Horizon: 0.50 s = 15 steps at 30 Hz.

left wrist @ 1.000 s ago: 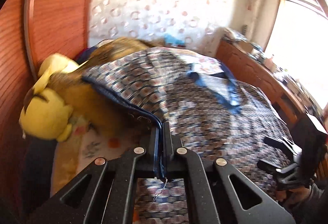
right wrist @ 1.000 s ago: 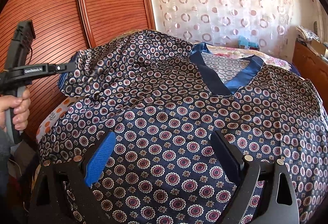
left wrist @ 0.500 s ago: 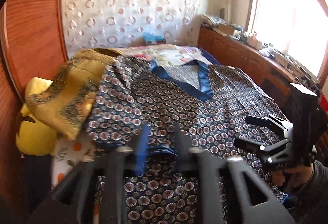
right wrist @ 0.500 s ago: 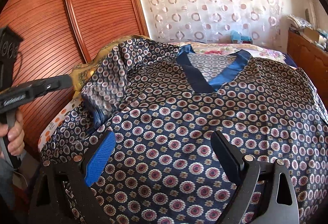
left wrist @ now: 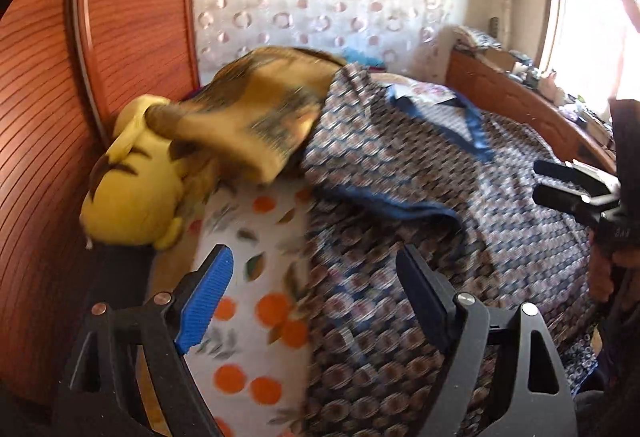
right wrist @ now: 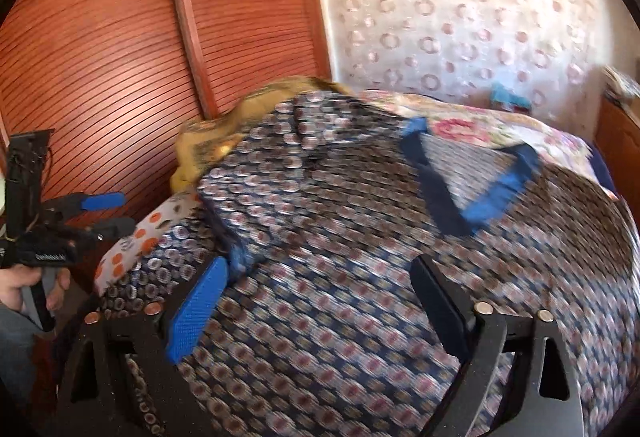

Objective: Fold small clothes

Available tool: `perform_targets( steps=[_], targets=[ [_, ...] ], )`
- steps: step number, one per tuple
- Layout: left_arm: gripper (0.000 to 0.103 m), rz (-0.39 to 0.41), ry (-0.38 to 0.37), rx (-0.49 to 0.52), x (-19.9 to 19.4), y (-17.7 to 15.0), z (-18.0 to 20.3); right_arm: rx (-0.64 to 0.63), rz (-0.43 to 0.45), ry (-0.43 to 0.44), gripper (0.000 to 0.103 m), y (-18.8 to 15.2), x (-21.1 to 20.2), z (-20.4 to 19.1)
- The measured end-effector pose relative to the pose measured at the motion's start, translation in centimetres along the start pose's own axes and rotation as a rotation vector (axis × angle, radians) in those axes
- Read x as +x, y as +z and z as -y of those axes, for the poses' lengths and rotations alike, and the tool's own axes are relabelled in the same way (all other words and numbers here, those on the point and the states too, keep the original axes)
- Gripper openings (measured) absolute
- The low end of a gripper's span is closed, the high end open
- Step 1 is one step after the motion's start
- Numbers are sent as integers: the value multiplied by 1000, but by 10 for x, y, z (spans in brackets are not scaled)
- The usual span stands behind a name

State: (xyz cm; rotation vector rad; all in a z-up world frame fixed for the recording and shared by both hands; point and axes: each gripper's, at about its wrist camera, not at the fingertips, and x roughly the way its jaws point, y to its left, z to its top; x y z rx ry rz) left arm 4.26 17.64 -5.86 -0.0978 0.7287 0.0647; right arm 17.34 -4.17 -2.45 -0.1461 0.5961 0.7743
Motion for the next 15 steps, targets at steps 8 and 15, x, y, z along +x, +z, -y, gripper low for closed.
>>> perform_targets(
  steps=[8, 15],
  targets=[
    [84, -35, 21, -14, 7, -18, -19, -124, -119, 128, 75, 32, 71, -50],
    [84, -52, 13, -34, 13, -28, -27, -216, -172, 134, 58, 61, 127, -69]
  ],
)
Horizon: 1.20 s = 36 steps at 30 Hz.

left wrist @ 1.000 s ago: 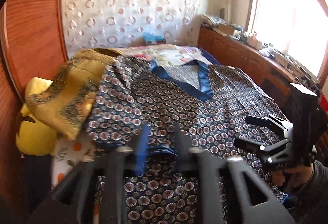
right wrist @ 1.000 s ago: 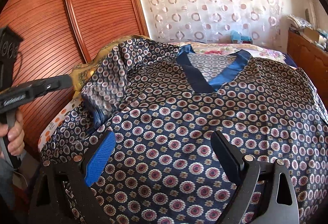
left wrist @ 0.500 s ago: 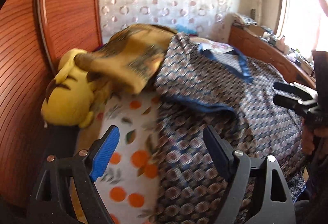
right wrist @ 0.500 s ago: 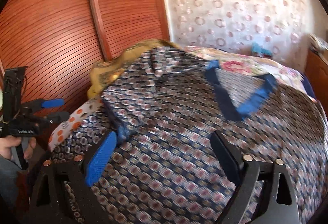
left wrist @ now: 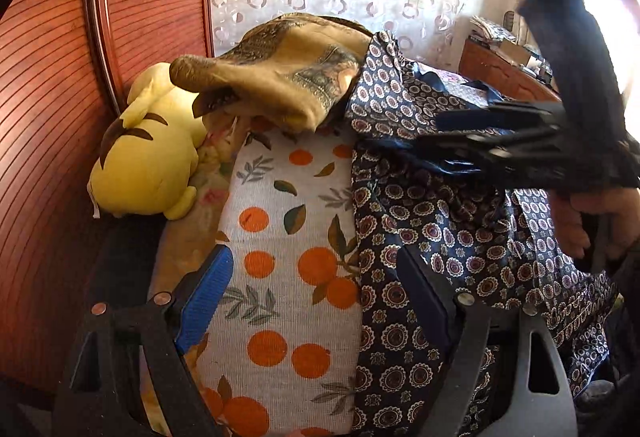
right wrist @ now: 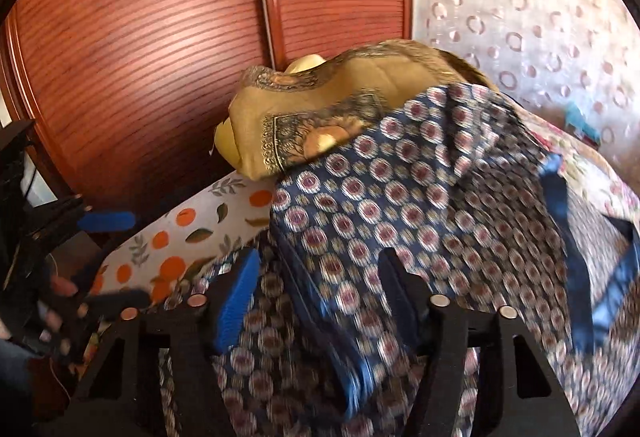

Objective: Fold small clothes

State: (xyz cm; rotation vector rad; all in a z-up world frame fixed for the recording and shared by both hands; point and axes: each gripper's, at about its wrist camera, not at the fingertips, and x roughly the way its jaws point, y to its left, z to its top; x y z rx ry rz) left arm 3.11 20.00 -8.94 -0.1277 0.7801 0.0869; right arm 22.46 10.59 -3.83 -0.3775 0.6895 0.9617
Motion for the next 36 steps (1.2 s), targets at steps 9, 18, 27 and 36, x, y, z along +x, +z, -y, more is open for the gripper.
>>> perform_targets(
  steps=[9, 18, 27, 36],
  targets=[
    [84, 9, -20, 9, 0, 0, 6, -48, -50, -1, 10, 19, 37, -11],
    [84, 12, -37, 30, 4, 6, 20, 122, 108, -29, 8, 7, -30, 47],
    [84, 13, -42, 54, 11, 13, 34, 268, 7, -236, 8, -38, -33, 96],
    [84, -7, -35, 49, 24, 17, 35, 219, 28, -290, 47, -42, -37, 88]
  ],
)
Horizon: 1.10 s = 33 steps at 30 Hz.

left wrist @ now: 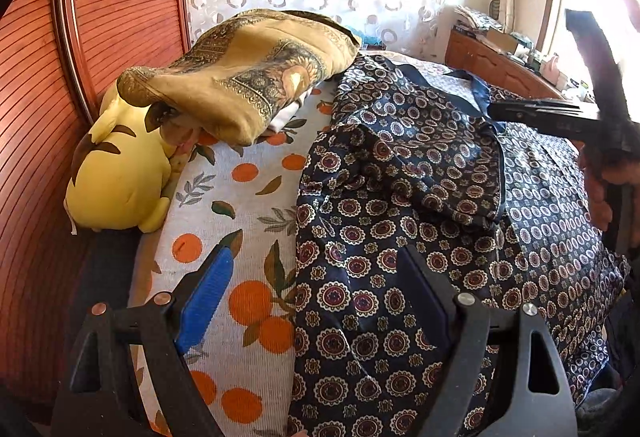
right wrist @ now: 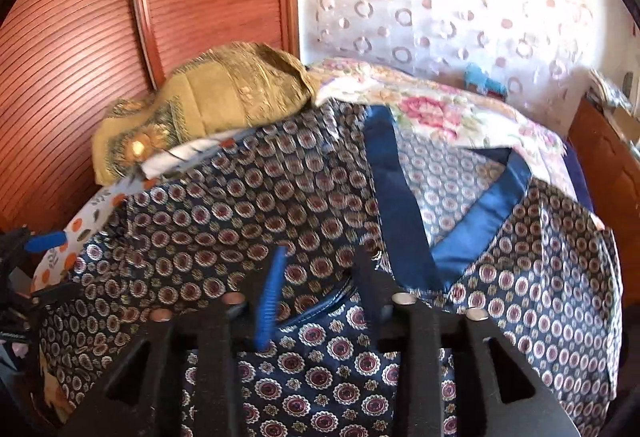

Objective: Fold small clothes

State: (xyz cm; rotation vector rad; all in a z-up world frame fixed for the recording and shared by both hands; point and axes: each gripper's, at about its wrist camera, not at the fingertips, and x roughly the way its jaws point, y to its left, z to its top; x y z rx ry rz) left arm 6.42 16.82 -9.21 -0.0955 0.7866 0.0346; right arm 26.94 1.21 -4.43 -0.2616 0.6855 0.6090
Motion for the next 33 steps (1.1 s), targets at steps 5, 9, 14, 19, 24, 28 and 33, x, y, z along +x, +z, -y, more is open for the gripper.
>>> perform_targets(
  steps=[5, 9, 14, 19, 24, 28, 33],
  targets=[
    [84, 5, -2, -4, -1, 0, 0, -11, 19, 33, 50, -4, -15, 9],
    [84, 22, -15, 0, -6, 3, 2, 1, 55, 19, 51, -20, -36, 34],
    [86, 58, -24, 20, -15, 9, 16, 31, 64, -38, 62, -49, -61, 68],
    [86, 94, -70, 68, -20, 21, 46, 59, 74, -107, 65, -91, -104, 103],
    [86, 86, -135, 129, -11, 34, 85, 107, 56, -176, 65, -137, -150, 146],
    [86, 48, -192, 168, 8, 43, 116, 180, 45, -228, 65, -169, -187, 181],
    [86, -15, -204, 208, 32, 47, 148, 260, 7, -298, 65, -208, -219, 219]
  ],
)
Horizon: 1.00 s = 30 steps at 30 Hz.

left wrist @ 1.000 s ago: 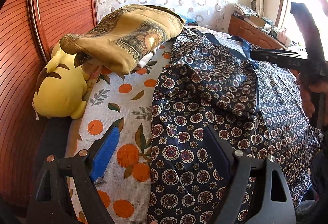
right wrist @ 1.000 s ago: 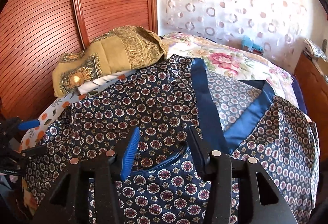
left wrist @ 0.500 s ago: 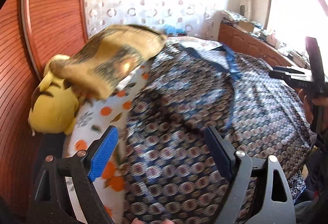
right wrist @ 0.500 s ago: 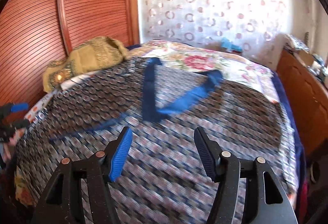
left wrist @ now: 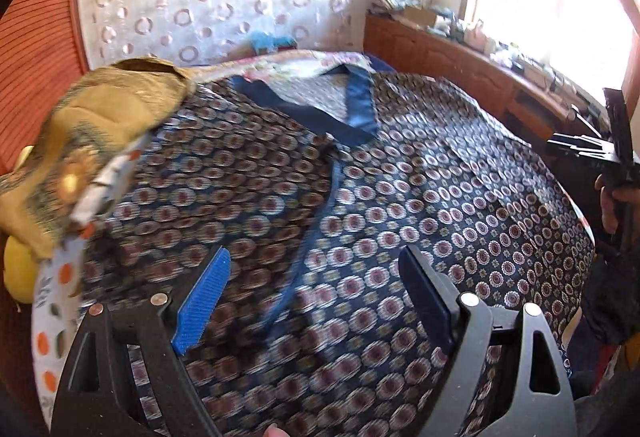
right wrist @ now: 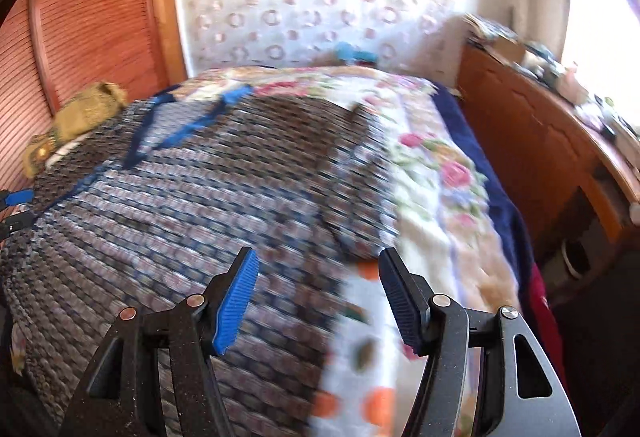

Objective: Fold small clothes

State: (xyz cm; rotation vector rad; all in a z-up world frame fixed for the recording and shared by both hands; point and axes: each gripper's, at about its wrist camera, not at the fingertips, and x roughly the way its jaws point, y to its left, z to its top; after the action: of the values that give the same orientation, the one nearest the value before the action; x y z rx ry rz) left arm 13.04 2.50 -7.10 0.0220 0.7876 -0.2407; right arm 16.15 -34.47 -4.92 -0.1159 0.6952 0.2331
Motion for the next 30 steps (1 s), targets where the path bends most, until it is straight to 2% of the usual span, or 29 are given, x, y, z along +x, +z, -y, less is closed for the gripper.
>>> perform_targets(
  steps=[9, 12, 14, 18, 25, 27, 29, 30],
  targets=[
    [86, -77, -78, 105, 36, 11, 53, 69, -73, -59, 65, -22, -13, 30],
    [86, -92, -91, 126, 43, 13, 65, 76, -89, -53, 65, -15, -4, 32],
    [86, -95, -97, 131, 46, 15, 68, 79, -100, -38, 65, 3, 10, 24],
    [86, -103, -97, 116, 50, 14, 68, 83, -113, -14, 65, 10, 15, 25],
    [86, -103, -95, 110, 53, 9, 66, 162, -105, 5, 64, 20, 30, 51],
    [86, -100, -90, 114, 53, 8, 67, 195, -90, 20, 48, 19, 31, 58],
    [86, -99, -81, 122, 53, 7, 69, 217, -85, 40, 40, 20, 35, 62],
    [86, -99, -76, 126, 54, 6, 70, 220, -81, 51, 28, 20, 33, 62]
  ],
)
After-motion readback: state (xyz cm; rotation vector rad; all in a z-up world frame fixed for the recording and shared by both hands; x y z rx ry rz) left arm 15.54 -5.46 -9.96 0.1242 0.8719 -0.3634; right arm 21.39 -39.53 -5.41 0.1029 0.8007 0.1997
